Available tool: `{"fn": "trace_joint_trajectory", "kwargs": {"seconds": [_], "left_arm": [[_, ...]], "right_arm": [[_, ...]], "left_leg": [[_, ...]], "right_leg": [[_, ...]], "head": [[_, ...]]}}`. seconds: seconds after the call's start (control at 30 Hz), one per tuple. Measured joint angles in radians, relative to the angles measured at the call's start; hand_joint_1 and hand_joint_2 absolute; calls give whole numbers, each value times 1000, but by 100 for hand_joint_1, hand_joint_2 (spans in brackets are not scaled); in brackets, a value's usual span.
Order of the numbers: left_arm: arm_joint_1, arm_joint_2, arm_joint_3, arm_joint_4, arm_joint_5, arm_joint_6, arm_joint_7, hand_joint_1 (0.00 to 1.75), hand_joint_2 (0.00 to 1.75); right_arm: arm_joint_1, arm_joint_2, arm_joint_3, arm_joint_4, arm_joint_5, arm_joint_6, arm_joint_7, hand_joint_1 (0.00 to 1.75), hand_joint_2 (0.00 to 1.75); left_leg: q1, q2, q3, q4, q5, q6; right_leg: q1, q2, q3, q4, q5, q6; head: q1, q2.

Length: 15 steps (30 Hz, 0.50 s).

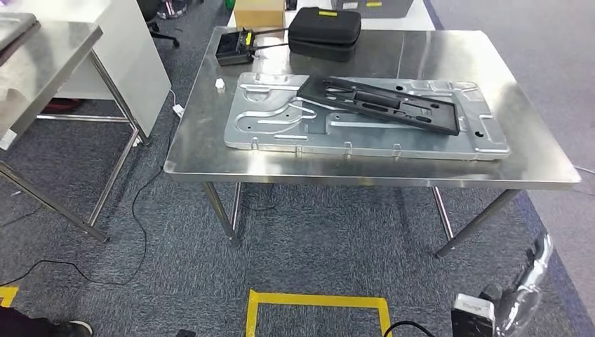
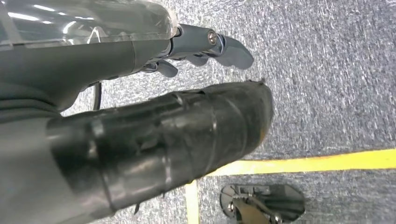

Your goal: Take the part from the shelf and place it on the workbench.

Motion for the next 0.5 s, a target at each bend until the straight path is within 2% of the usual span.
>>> {"fn": "trace_joint_trajectory", "kwargs": {"seconds": [0.03, 0.07, 0.1, 0.13, 0.17, 0.2, 0.23, 0.27, 0.3, 0.33, 0.37, 0.4, 0.43, 0.47, 0.5], "left_arm": [[0, 0, 0, 0, 0, 0, 0, 0, 0], [1, 0, 0, 0, 0, 0, 0, 0, 0], [1, 0, 1, 0, 0, 0, 0, 0, 0], [1, 0, 1, 0, 0, 0, 0, 0, 0], [2, 0, 1, 0, 0, 0, 0, 0, 0], [2, 0, 1, 0, 0, 0, 0, 0, 0], [2, 0, 1, 0, 0, 0, 0, 0, 0], [2, 0, 1, 0, 0, 0, 0, 0, 0], [2, 0, 1, 0, 0, 0, 0, 0, 0], [2, 0, 1, 0, 1, 0, 0, 0, 0], [1, 0, 1, 0, 1, 0, 0, 0, 0], [0, 1, 1, 0, 1, 0, 0, 0, 0], [0, 1, 2, 0, 2, 0, 0, 0, 0], [0, 1, 2, 0, 2, 0, 0, 0, 0], [1, 1, 3, 0, 2, 0, 0, 0, 0]], "right_arm": [[0, 0, 0, 0, 0, 0, 0, 0, 0], [-1, 1, -1, 1, 0, 0, 0, 0, 0], [-1, 2, -1, 1, 0, 1, 0, 0, 0], [-1, 3, -2, 2, 0, 2, 0, 0, 0], [0, 4, -2, 3, 0, 3, 0, 0, 0], [0, 5, -2, 4, 0, 4, 0, 0, 0], [0, 5, -2, 6, 0, 5, 1, 0, 0], [0, 5, -2, 8, 0, 6, 1, 0, 0], [0, 5, -3, 10, 0, 8, 2, 0, 0], [0, 6, -3, 12, 0, 8, 3, 0, 0], [0, 6, -5, 13, 0, 9, 4, 0, 0], [-1, 7, -6, 14, 0, 11, 6, 0, 0], [-2, 8, -8, 16, 0, 12, 9, 0, 0], [-3, 8, -10, 18, 0, 14, 11, 0, 0], [-4, 9, -12, 20, 0, 15, 13, 0, 0]], "left_leg": [[1, -1, -3, 4, -4, -6], [3, -3, -10, 19, -25, -11], [4, -4, -22, 53, -64, -16], [6, -6, -37, 104, -116, -19], [6, -6, -53, 167, -165, -22], [7, -5, -63, 228, -195, -25], [7, -5, -63, 268, -201, -27], [7, -5, -49, 278, -184, -28], [8, -5, -17, 252, -154, -27], [8, -6, 30, 194, -128, -24], [6, -6, 83, 119, -117, -20], [4, -7, 128, 51, -120, -15], [2, -7, 156, 2, -129, -11], [-1, -7, 165, -22, -138, -7], [0, -7, 162, -28, -137, 0]], "right_leg": [[-2, -2, -6, -3, 9, -8], [-4, -4, -13, -7, 20, -18], [-7, -6, -23, -10, 32, -26], [-7, -8, -35, -10, 42, -31], [-7, -8, -49, -9, 52, -33], [-6, -8, -64, -7, 62, -33], [-6, -8, -79, -4, 71, -32], [-6, -9, -93, 0, 80, -30], [-6, -8, -106, 5, 88, -27], [-7, -8, -117, 11, 94, -24], [-5, -8, -127, 18, 100, -20], [-4, -8, -136, 24, 105, -15], [-3, -8, -142, 29, 110, -9], [-2, -9, -146, 31, 117, -3], [-2, -10, -147, 30, 125, 4]], "head": [[0, 0], [-1, 0], [-1, 0], [-2, 0], [-2, 0], [-2, 0], [-2, 0], [-3, 0], [-3, 0], [-3, 0], [-3, 0], [-2, 0], [-2, 0], [-2, 0], [-2, 0]]}}
